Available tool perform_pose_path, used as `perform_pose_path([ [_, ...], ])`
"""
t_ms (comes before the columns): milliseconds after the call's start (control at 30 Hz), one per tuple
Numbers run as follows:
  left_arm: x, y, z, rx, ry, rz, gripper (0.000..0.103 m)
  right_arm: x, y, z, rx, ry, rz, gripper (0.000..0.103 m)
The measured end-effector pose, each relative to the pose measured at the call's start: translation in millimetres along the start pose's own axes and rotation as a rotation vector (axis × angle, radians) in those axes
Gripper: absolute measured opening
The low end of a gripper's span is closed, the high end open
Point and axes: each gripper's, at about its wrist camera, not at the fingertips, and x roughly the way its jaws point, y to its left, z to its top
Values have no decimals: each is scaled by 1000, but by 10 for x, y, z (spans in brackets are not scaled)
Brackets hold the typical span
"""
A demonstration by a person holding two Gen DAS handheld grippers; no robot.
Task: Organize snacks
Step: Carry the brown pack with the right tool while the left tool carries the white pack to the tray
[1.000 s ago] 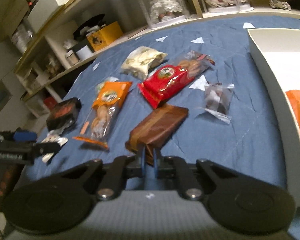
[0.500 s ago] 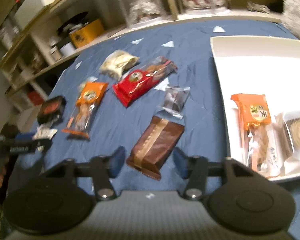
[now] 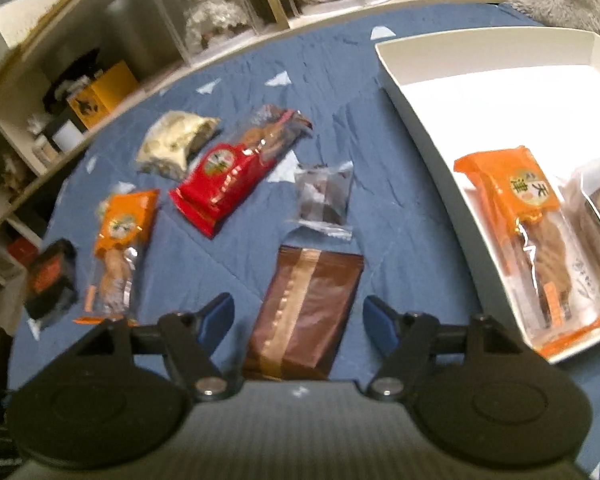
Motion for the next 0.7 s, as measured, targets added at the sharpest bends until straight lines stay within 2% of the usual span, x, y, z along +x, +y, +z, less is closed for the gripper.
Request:
perform_pose_path([
  [200, 6, -96, -22, 40, 32, -35, 77, 92, 23, 5, -40, 1, 3, 76],
  [267, 8, -116, -21, 38, 35, -38, 78, 97, 27, 9, -51, 4, 6, 72],
  [300, 7, -118, -17, 31, 34, -36, 78, 106, 41, 15, -62, 7, 1, 67],
  [333, 4, -114, -8, 13, 33, -35, 78, 106, 52, 16, -75, 9, -7, 60],
  [433, 17, -77, 25, -51, 30, -33, 78, 107, 80, 5, -130, 11, -7, 52],
  [700, 75, 10, 39, -232, 20, -5, 76, 36, 202, -106, -272, 13, 36, 48],
])
